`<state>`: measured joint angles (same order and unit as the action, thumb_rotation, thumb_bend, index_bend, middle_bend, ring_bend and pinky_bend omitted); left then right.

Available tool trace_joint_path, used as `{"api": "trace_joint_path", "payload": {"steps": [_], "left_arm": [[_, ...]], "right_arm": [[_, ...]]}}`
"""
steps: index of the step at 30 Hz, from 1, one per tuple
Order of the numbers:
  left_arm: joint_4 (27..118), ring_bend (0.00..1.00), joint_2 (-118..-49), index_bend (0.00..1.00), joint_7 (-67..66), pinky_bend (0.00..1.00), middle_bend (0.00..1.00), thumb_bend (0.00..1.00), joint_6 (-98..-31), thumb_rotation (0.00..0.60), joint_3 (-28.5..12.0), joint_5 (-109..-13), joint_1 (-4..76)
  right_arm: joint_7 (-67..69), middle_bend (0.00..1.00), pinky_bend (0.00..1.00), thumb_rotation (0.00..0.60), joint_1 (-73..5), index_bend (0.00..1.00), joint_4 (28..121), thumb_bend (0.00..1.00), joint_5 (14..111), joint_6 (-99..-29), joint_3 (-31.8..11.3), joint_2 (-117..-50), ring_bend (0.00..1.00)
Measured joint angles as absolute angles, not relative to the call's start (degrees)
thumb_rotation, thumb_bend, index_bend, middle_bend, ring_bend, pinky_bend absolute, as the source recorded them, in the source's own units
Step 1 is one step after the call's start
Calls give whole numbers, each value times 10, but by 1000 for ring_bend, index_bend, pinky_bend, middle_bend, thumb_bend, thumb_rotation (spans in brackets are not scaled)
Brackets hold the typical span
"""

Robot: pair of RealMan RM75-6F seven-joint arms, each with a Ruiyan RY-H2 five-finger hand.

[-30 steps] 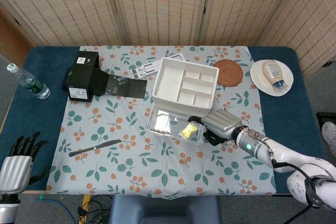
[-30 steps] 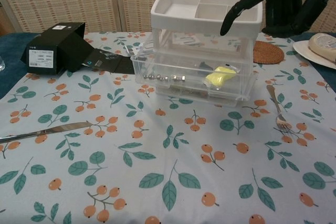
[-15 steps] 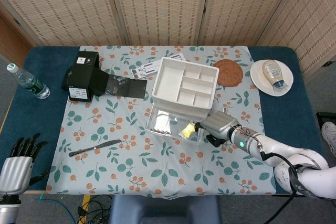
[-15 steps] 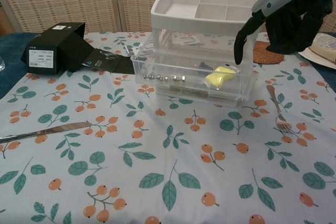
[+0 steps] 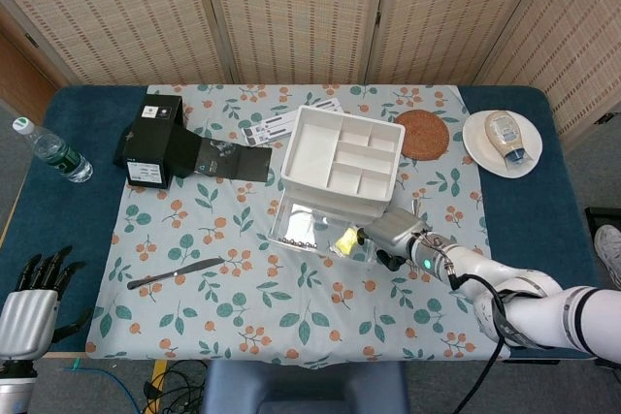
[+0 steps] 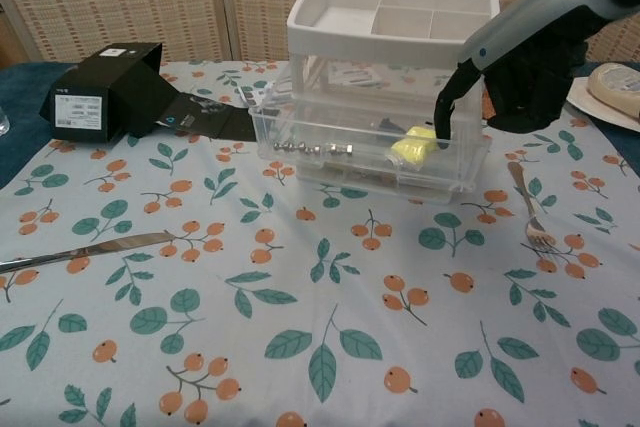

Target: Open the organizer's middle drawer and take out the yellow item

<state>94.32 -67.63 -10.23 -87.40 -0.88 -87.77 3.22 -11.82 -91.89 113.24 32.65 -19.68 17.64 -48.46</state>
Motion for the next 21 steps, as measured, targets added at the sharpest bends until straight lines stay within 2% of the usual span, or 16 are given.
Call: {"api": "trace_joint_path", "payload": {"steps": [6, 12, 21], "left_arm": [[944, 133, -676, 228, -103, 78, 106, 219, -874, 600, -9, -877, 32], [945, 133, -674, 227, -103, 77, 106, 219, -877, 600, -9, -877, 30], [944, 133, -674, 226, -101, 76, 106, 219, -877, 600, -8, -875, 28]], "right_arm": [[-119, 907, 1000, 600, -945, 216, 1123, 705, 303, -208, 192, -512, 1000], [-102, 907, 1000, 600, -958, 215, 1113, 705, 290, -210, 187, -526, 1000], [-83, 907, 1000, 600, -971, 141, 1105, 705, 286, -202, 185, -533, 1000]]}}
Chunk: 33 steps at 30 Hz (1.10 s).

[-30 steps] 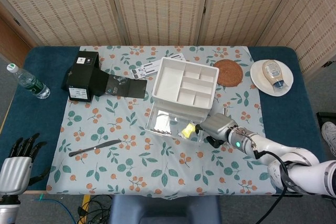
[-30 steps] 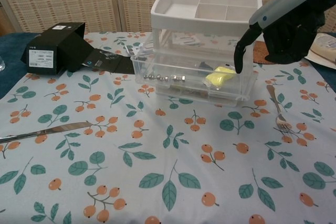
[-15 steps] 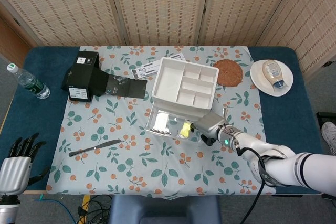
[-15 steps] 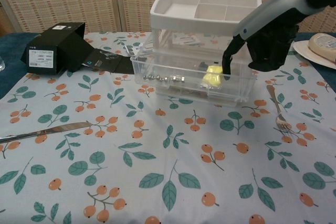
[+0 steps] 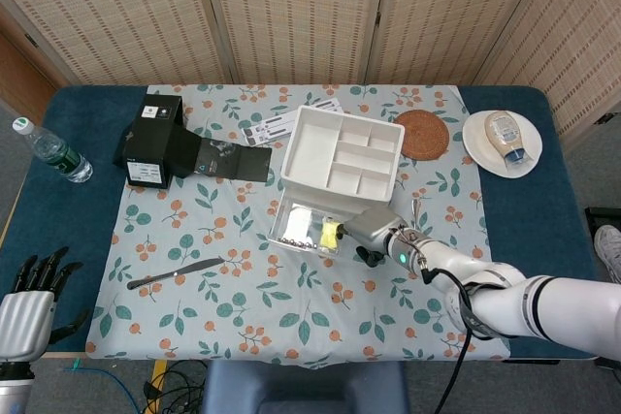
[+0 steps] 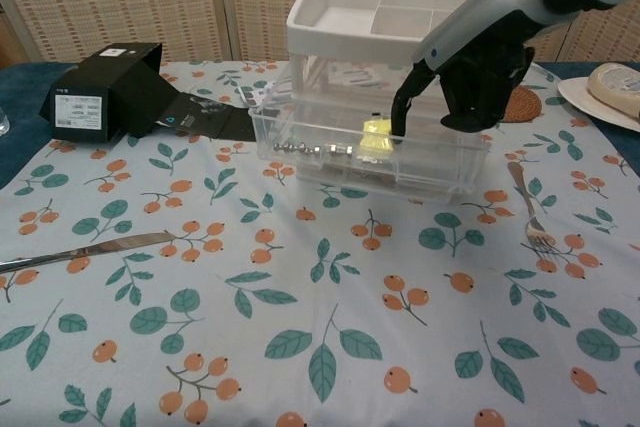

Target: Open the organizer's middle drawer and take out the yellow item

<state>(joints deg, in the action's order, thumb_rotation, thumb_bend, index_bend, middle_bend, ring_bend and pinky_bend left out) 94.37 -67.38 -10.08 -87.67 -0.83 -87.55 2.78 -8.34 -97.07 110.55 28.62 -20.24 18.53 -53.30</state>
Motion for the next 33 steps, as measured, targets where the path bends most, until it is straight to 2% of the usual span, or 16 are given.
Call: {"api": "trace_joint_path", "payload": {"steps": [22, 33], "left_arm": [[942, 132, -674, 225, -101, 76, 106, 219, -875, 600, -9, -874, 27], [941, 132, -673, 225, -99, 76, 106, 219, -875, 600, -9, -872, 26]], "right_arm": [[-41, 907, 1000, 600, -991, 103, 1079, 708, 279, -195, 186, -557, 1000], [-38, 906, 1000, 600, -980, 102, 1094, 707, 295, -241, 171, -557, 1000]]}}
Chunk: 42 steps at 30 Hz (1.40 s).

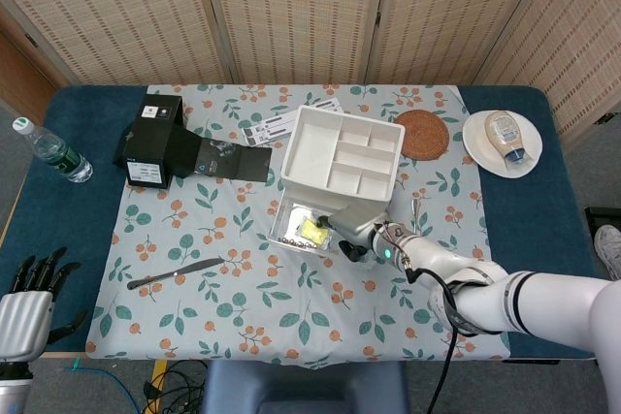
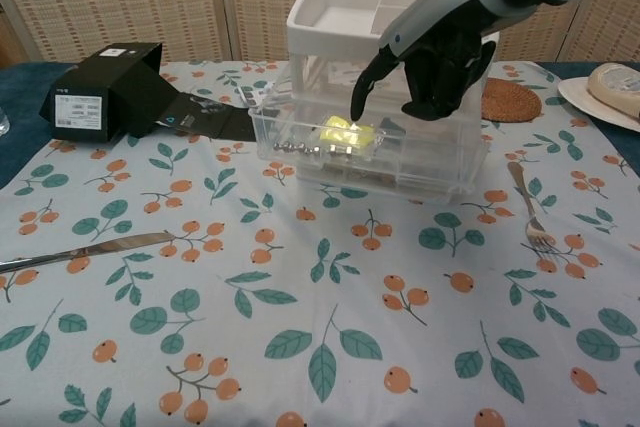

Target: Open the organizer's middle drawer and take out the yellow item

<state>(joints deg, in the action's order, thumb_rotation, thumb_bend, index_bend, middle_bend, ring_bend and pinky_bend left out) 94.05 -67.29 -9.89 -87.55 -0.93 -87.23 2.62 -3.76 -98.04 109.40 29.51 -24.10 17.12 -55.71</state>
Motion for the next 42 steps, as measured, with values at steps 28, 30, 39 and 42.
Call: {"api": "trace_joint_path", "payload": {"steps": [28, 30, 39, 42], "left_arm": [[943, 132, -673, 225, -100, 76, 106, 219, -877, 600, -9, -881, 28], [943, 132, -673, 225, -99, 76, 106, 219, -878, 600, -9, -880, 27], [942, 132, -673, 225, -98, 76, 106, 219, -880, 600, -9, -879, 25], [942, 132, -672, 225, -97, 76, 106, 219, -880, 600, -9, -878, 25]], "right_arm": [[-238, 927, 1000, 600, -890, 159, 1110, 226, 299, -474, 116, -644, 1000], [-258, 927, 1000, 600, -887, 162, 1106, 226, 294, -480, 114, -653, 1000], [-315, 927, 1000, 600, -872, 175, 1073, 226, 278, -493, 97, -692, 1000], [-328, 929, 1000, 600, -867, 193, 1065, 226, 279, -495, 89, -703, 1000]]}}
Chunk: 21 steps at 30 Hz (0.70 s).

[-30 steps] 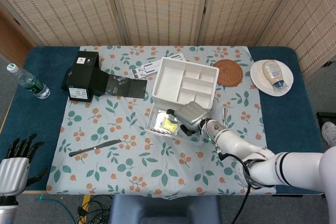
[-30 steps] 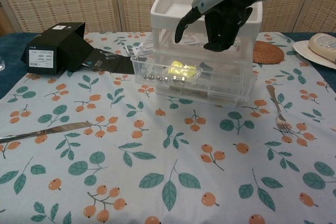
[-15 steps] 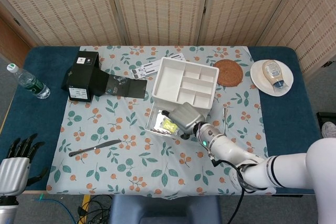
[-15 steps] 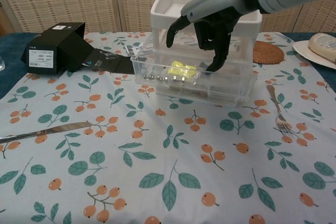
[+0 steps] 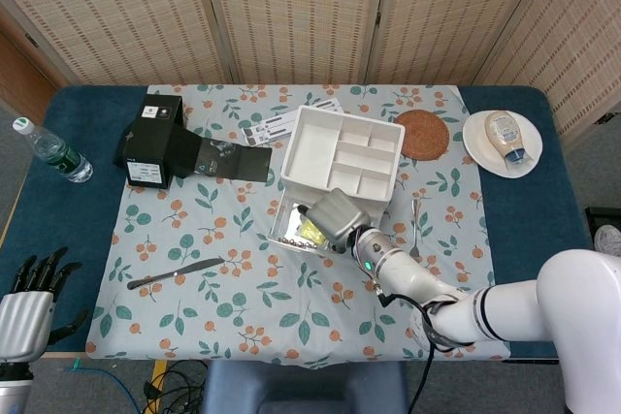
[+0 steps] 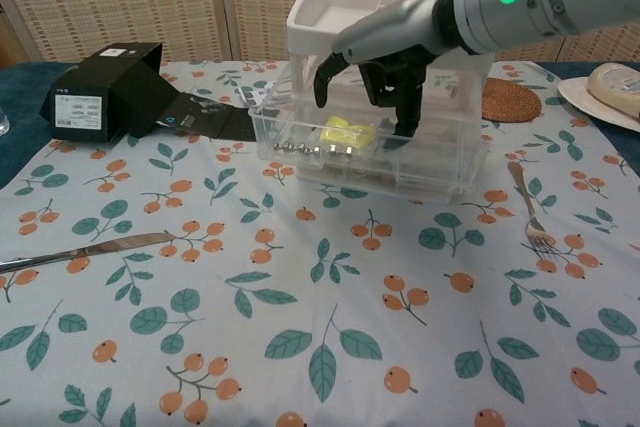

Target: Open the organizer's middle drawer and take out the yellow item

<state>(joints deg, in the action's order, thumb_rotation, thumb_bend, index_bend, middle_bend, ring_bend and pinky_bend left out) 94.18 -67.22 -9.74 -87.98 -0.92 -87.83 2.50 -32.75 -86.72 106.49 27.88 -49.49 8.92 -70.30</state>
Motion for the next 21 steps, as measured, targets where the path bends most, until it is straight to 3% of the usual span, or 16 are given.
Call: {"api": "trace_joint_path", "payload": {"steps": [21], "left_arm": [[939, 132, -673, 225, -97, 76, 106, 219, -880, 600, -9, -877, 23]], "right_arm": [[-376, 942, 1000, 600, -826, 297, 1032, 227, 301, -499, 52, -740, 1000]]}}
